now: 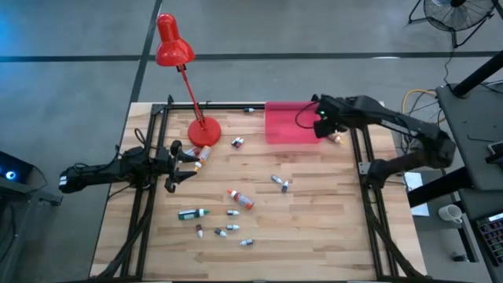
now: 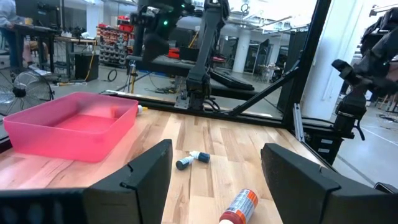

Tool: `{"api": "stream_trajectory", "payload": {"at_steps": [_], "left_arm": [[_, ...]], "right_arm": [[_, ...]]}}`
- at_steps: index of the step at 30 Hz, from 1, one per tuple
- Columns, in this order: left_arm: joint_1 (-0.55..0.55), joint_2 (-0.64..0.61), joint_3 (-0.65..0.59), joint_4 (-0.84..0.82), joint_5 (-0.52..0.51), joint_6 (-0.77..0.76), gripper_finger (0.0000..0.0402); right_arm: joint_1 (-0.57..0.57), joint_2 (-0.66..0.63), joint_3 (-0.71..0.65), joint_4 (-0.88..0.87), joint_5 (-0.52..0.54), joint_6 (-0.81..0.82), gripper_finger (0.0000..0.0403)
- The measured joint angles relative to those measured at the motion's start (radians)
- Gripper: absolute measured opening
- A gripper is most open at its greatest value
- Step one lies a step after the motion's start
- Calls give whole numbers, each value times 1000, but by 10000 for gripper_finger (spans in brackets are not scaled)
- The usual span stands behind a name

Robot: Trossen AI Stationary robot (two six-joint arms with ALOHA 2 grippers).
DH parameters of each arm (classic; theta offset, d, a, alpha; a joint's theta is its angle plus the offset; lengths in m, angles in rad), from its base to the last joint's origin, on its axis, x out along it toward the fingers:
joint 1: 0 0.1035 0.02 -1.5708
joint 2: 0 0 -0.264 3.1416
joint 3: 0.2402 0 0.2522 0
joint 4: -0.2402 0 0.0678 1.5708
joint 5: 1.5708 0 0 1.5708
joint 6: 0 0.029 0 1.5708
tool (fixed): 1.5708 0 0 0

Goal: Pick & Place food coloring
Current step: Put the large yellow food coloring bottle into the red bin

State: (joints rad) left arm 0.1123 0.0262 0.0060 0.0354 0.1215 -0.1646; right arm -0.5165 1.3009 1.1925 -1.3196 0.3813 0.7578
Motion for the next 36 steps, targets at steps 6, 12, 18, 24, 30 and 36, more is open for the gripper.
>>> {"api": "stream_trajectory", "payload": {"at_steps": [6, 12, 18, 24, 30, 36], "left_arm": [[0, 0, 0, 0, 0, 0, 220], [0, 0, 0, 0, 0, 0, 220], [0, 0, 0, 0, 0, 0, 220], [0, 0, 0, 0, 0, 0, 220], [0, 0, 0, 0, 0, 0, 220], [0, 0, 0, 0, 0, 0, 220]], "right_arm": [[-72, 135, 24, -125, -138, -235, 164], [-153, 173, -33, -111, -222, -412, 164], [-209, 170, -124, 10, -230, -473, 164], [-211, 185, -202, 72, -187, -471, 164], [-214, 203, -237, 162, -143, -523, 164], [-245, 268, -258, 228, -146, -562, 164]]}}
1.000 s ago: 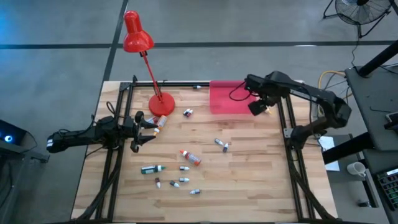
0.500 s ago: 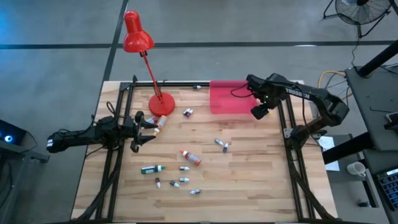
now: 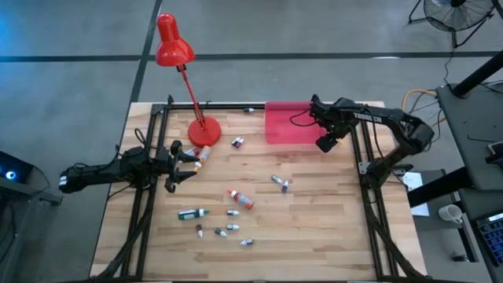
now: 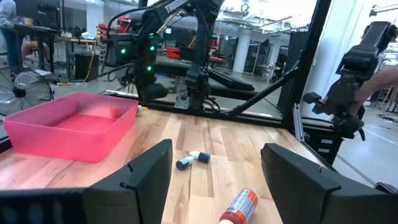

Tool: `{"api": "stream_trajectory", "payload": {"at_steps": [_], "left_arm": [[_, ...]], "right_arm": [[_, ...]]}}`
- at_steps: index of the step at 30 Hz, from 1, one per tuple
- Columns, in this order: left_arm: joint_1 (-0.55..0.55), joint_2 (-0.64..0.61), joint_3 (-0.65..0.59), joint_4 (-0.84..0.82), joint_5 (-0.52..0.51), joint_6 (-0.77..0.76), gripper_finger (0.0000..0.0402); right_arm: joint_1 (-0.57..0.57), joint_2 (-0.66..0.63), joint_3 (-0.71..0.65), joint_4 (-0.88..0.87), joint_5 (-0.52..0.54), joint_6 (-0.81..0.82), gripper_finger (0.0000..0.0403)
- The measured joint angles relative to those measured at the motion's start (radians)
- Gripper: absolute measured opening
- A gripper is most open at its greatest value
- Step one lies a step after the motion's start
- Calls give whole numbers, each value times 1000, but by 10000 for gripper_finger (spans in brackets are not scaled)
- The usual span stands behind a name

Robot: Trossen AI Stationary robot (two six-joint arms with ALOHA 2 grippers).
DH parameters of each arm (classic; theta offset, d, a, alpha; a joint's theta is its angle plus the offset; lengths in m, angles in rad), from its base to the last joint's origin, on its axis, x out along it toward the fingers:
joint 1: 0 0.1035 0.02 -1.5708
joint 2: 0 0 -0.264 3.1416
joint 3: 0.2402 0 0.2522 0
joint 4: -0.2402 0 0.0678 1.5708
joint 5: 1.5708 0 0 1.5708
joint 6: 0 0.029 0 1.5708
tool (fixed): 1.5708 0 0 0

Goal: Pick & Place food coloring
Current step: Put the large yellow food coloring bottle into the red bin

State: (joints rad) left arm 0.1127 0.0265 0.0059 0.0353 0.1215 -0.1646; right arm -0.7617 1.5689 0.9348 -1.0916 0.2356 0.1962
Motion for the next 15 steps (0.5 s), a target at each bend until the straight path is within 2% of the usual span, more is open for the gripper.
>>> {"api": "stream_trajectory", "payload": {"at_steps": [15], "left_arm": [[0, 0, 0, 0, 0, 0, 220]], "right_arm": [[-73, 131, -5, 78, -2, -138, 164]]}}
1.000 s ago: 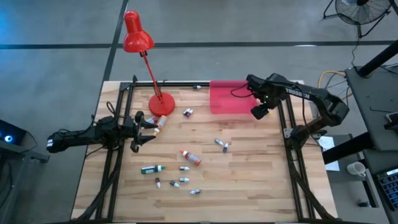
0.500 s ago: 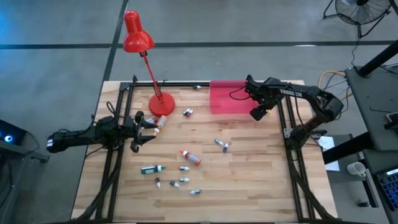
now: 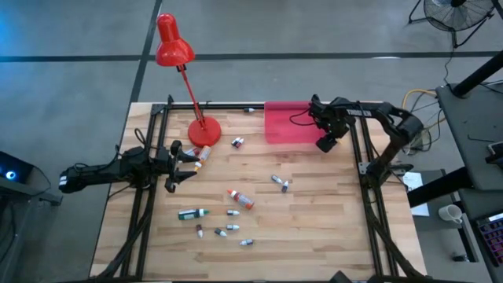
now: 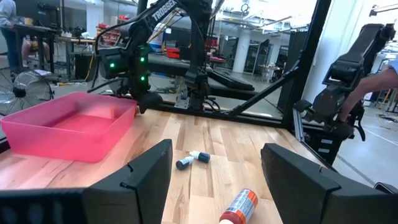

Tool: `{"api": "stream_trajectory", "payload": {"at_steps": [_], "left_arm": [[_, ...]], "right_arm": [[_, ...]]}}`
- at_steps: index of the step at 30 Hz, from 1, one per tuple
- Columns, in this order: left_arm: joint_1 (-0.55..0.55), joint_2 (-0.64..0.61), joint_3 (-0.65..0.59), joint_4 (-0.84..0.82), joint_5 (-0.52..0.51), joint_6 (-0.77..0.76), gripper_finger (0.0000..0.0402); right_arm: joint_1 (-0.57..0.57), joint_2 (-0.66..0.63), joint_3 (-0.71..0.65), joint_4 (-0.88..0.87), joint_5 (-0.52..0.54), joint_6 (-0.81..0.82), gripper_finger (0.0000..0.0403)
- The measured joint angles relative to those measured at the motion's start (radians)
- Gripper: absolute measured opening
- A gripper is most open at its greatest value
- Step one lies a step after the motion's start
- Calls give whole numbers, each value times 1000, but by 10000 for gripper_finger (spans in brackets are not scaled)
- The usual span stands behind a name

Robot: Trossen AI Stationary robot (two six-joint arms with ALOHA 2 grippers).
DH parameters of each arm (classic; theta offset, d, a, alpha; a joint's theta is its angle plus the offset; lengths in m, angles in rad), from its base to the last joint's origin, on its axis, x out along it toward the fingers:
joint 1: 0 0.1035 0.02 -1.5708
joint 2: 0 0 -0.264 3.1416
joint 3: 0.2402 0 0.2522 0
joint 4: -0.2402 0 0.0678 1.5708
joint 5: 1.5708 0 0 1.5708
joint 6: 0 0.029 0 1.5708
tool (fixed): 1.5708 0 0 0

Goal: Pick & Place food coloring
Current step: Put the large yellow food coloring bottle into the red bin

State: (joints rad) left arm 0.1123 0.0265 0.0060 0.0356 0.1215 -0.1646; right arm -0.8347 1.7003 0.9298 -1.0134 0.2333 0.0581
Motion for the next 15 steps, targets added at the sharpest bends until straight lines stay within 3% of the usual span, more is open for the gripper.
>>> {"api": "stream_trajectory", "payload": {"at_steps": [9, 15], "left_arm": [[0, 0, 0, 0, 0, 0, 220], [0, 0, 0, 0, 0, 0, 220]], "right_arm": [[-4, 35, -1, 38, 5, -51, 160], [-4, 25, -1, 63, 47, -55, 126]]}}
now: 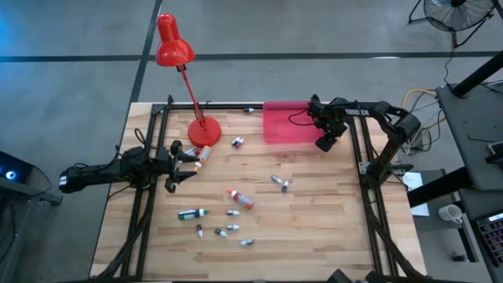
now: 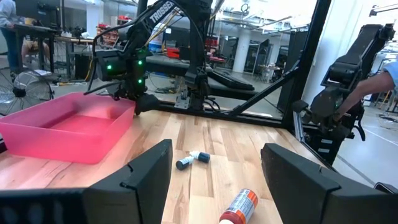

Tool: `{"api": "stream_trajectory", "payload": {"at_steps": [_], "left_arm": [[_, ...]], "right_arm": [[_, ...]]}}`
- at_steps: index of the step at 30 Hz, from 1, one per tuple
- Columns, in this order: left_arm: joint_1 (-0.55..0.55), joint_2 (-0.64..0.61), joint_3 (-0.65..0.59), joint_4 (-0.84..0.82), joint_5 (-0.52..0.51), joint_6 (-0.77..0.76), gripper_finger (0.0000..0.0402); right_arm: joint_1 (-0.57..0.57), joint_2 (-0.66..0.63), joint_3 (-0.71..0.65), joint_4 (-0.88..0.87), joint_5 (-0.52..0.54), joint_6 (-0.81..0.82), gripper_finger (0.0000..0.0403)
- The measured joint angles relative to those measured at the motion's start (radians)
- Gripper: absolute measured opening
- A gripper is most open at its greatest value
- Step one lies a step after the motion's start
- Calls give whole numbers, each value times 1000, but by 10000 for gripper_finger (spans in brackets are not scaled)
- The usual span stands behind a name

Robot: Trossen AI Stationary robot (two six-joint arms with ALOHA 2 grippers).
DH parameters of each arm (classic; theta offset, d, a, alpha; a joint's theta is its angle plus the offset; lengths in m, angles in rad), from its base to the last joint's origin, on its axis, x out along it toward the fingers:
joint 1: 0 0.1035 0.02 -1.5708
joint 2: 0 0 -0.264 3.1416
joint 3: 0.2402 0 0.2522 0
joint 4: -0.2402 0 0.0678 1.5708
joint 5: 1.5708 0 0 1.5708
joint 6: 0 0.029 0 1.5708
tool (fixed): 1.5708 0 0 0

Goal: Pick & Place food coloring
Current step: Put the large yellow food coloring bottle into the red bin

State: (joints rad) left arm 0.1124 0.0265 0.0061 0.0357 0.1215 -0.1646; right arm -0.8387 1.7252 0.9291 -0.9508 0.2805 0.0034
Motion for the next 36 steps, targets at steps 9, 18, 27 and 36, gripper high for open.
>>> {"api": "stream_trajectory", "payload": {"at_steps": [9, 18, 27, 36], "left_arm": [[0, 0, 0, 0, 0, 0, 220], [0, 0, 0, 0, 0, 0, 220], [0, 0, 0, 0, 0, 0, 220], [0, 0, 0, 0, 0, 0, 220]], "right_arm": [[0, -27, 0, -69, 10, 8, 111], [0, -144, 53, -364, -116, 155, 111], [49, -175, 78, -624, -467, 347, 111], [283, -165, 67, -620, -788, 528, 111]]}}
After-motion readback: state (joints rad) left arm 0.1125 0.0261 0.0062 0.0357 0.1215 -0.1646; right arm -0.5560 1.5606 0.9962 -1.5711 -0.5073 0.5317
